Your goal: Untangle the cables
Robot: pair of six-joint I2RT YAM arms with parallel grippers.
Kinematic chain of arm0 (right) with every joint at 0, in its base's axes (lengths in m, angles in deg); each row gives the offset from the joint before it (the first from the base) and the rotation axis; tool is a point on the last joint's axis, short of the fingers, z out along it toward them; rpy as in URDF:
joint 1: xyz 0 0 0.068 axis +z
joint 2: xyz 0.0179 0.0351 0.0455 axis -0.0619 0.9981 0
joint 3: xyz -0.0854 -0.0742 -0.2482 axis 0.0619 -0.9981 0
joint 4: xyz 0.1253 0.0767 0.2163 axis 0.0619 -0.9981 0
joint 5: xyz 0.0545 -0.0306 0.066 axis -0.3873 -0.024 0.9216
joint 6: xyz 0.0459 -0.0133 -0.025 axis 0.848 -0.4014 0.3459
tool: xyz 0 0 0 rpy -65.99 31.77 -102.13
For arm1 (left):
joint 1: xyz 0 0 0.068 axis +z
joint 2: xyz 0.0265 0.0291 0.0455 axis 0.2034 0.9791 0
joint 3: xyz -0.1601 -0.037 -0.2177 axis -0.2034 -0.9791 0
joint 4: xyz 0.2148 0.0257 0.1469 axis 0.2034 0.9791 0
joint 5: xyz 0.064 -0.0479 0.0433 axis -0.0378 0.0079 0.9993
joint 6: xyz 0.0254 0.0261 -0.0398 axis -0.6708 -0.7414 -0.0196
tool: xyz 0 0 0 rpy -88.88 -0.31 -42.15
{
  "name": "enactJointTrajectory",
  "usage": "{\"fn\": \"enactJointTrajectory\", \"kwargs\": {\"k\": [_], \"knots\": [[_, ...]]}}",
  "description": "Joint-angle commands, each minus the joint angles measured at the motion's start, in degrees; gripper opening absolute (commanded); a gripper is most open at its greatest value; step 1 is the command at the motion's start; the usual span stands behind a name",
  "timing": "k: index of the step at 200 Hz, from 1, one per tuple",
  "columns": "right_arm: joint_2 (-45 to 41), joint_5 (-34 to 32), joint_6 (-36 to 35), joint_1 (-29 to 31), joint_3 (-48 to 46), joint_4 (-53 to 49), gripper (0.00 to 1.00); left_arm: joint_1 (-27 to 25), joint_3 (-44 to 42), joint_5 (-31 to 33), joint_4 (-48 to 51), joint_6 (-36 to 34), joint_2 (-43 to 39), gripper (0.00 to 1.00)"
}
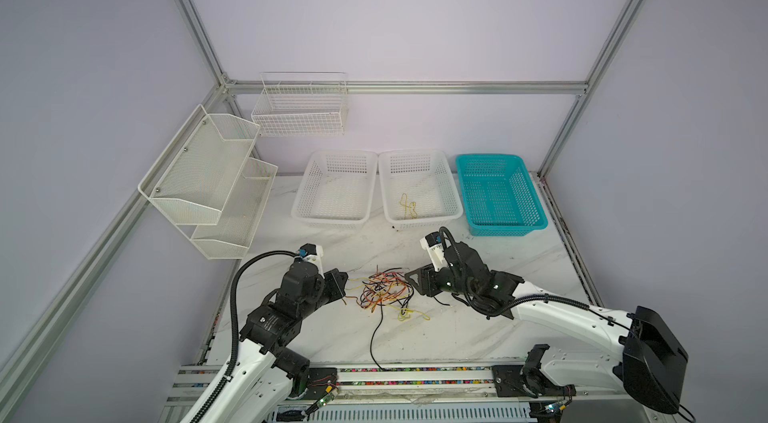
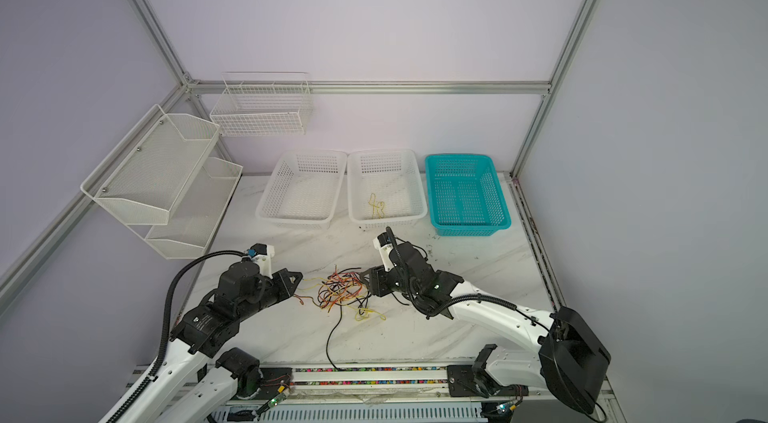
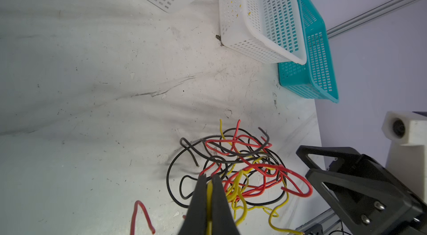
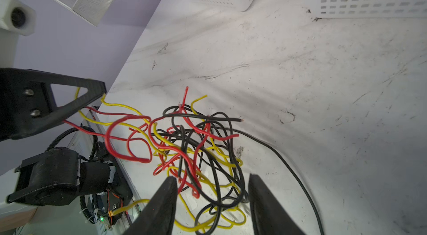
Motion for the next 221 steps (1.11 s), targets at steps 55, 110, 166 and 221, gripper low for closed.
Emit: {"fn": "enactJointTrajectory", "kwargs": {"k": [55,110,166,221], "knots": [[3.6,-1.0,6.4,0.4,-4.6,8.8,0.49,0.1,6.7,-0.5,-2.4,-0.6,-3.1,0.00],[4.5,5.1,11.2,0.8,-8.6,19.3,0.40,0.1,6.6,0.4,-2.3,-0.5,-4.3,0.00],[7.6,10.5,16.0,1.9,-12.8,30.0,0.28,0.1,7.4,2.7,-2.4,-1.0,-5.3,0.00],[7.3,9.2,16.4,3.1,-13.1,31.3,0.01,0.1,7.1,3.9,-2.9,-1.3,-5.8,0.00]]}}
